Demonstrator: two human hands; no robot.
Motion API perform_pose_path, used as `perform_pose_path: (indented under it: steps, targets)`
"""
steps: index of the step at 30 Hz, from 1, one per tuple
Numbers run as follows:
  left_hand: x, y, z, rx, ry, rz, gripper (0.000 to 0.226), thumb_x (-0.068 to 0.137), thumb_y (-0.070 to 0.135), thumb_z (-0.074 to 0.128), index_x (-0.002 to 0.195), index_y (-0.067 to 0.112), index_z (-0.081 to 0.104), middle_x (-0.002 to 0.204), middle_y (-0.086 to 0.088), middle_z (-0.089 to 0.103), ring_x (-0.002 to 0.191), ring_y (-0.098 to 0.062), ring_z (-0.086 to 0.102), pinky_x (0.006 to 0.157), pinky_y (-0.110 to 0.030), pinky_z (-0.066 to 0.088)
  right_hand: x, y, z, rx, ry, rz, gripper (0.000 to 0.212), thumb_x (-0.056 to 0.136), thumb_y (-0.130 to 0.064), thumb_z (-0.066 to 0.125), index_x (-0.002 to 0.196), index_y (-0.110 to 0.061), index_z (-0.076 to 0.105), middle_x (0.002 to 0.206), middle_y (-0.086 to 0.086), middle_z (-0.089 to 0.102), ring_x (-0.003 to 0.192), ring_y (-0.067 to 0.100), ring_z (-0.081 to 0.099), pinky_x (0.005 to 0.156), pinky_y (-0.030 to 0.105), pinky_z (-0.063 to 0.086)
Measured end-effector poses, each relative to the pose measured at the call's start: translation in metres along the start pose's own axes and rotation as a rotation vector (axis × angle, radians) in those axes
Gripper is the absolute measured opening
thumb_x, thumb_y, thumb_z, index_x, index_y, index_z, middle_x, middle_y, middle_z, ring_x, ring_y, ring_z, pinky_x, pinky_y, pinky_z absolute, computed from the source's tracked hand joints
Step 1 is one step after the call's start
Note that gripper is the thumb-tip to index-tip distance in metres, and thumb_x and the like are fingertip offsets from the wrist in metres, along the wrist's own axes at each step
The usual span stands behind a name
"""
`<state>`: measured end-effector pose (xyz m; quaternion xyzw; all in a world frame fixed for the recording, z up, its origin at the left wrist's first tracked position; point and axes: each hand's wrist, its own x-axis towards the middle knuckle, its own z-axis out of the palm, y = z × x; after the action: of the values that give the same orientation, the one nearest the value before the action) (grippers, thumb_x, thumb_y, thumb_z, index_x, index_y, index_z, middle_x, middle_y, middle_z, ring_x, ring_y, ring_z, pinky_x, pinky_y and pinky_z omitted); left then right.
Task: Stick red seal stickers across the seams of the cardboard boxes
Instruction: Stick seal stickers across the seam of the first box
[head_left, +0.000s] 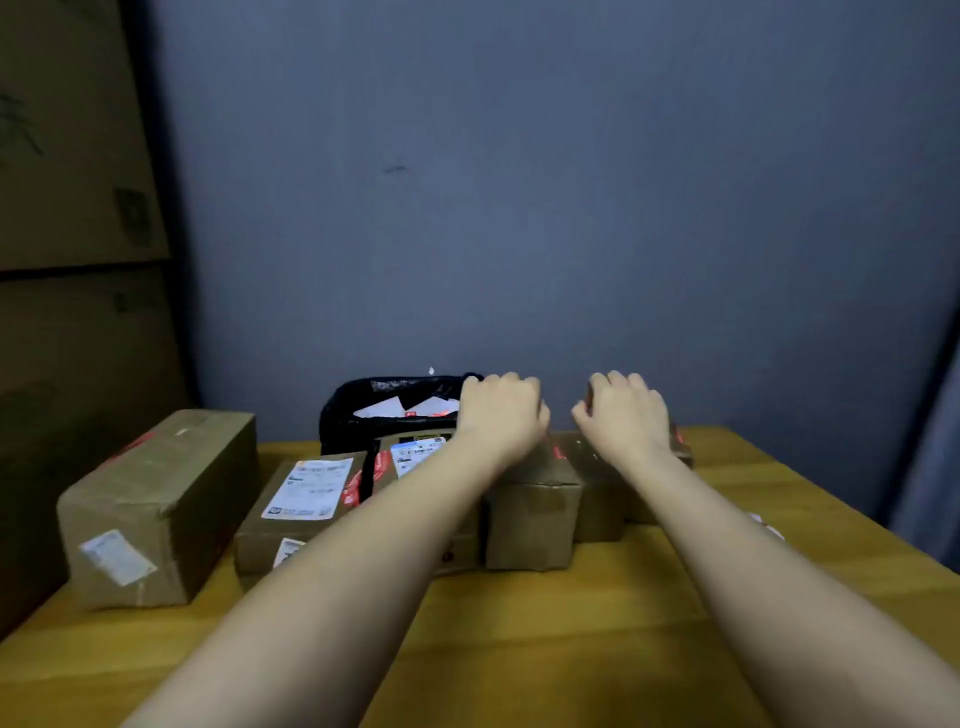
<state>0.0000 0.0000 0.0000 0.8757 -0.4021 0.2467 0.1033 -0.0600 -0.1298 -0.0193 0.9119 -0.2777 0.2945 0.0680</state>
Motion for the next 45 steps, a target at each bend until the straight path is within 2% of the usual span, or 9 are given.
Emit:
perform_pose_path:
  steps: [4,9,13,19,25,31,34,42,45]
  targets:
    - [0.011,0.030,0.018,0.046,-0.056,0.073,0.034,0.096,0.033,0.039,0.119,0.013,0.054,0.122,-0.010,0.057,0.115,-0.029,0.051,0.092,-0.038,0.034,0.005,0.037,0.016,-0.021,-0.018,0.176,0.043,0.093,-0.040,0.047,0.126,-0.014,0.049,0.130,0.008,0.051,0.121,0.028,0.044,0.093,0.040,0.037]
    - [0.016,0.056,0.049,0.080,-0.229,0.169,0.049,0.094,0.045,0.040,0.132,0.014,0.044,0.134,-0.013,0.047,0.125,-0.030,0.043,0.101,-0.043,0.030,0.001,0.063,0.041,0.092,-0.155,0.419,0.075,0.085,-0.061,0.055,0.139,-0.015,0.034,0.145,0.011,0.035,0.131,0.032,0.035,0.100,0.044,0.034]
    - [0.012,0.065,0.073,0.150,-0.365,0.164,0.065,0.090,0.055,0.044,0.141,0.016,0.034,0.144,-0.013,0.037,0.133,-0.032,0.034,0.107,-0.047,0.025,-0.003,0.071,0.058,0.189,-0.213,0.512,0.095,0.077,-0.069,0.060,0.147,-0.017,0.022,0.153,0.011,0.022,0.132,0.038,0.033,0.101,0.047,0.035]
    - [0.013,0.067,0.079,0.081,-0.370,0.036,0.063,0.089,0.053,0.046,0.139,0.017,0.032,0.143,-0.013,0.033,0.133,-0.035,0.029,0.100,-0.050,0.032,0.000,0.069,0.067,0.287,-0.180,0.533,0.091,0.081,-0.051,0.067,0.149,-0.015,0.018,0.151,0.012,0.023,0.130,0.040,0.035,0.100,0.047,0.038]
    - [0.011,0.065,0.073,0.134,-0.384,0.010,0.061,0.091,0.050,0.045,0.140,0.016,0.031,0.142,-0.013,0.036,0.132,-0.034,0.031,0.104,-0.048,0.028,-0.003,0.065,0.061,0.303,-0.138,0.500,0.090,0.078,-0.051,0.067,0.148,-0.017,0.021,0.147,0.009,0.027,0.128,0.038,0.036,0.099,0.047,0.035]
    - [0.007,0.053,0.065,-0.101,-0.341,0.027,0.066,0.093,0.054,0.039,0.145,0.015,0.027,0.149,-0.014,0.030,0.141,-0.032,0.022,0.116,-0.050,0.015,-0.012,0.071,0.036,0.298,0.063,0.403,0.088,0.075,-0.041,0.068,0.147,-0.017,0.023,0.146,0.008,0.028,0.128,0.037,0.037,0.101,0.047,0.032]
    - [0.005,0.050,0.055,-0.249,-0.240,-0.013,0.067,0.094,0.058,0.035,0.146,0.017,0.027,0.151,-0.012,0.029,0.143,-0.028,0.019,0.118,-0.050,0.009,-0.017,0.071,0.020,0.357,0.229,0.298,0.084,0.075,-0.035,0.069,0.145,-0.016,0.028,0.144,0.007,0.032,0.125,0.035,0.040,0.100,0.047,0.033]
    - [0.013,0.016,0.012,-0.927,-0.058,-0.307,0.069,0.095,0.060,0.032,0.149,0.018,0.023,0.154,-0.008,0.026,0.142,-0.025,0.026,0.115,-0.044,0.022,-0.040,0.039,-0.008,0.506,0.448,-0.137,0.089,0.070,-0.031,0.072,0.147,-0.016,0.028,0.145,0.001,0.030,0.134,0.020,0.034,0.107,0.039,0.028]
    - [0.007,-0.004,-0.009,-1.294,-0.048,-0.417,0.086,0.079,0.074,0.041,0.142,0.015,0.037,0.144,-0.009,0.043,0.134,-0.028,0.041,0.112,-0.045,0.031,-0.048,0.019,-0.012,0.455,0.540,-0.350,0.086,0.071,-0.034,0.068,0.144,-0.012,0.030,0.145,0.003,0.032,0.134,0.024,0.037,0.109,0.039,0.030]
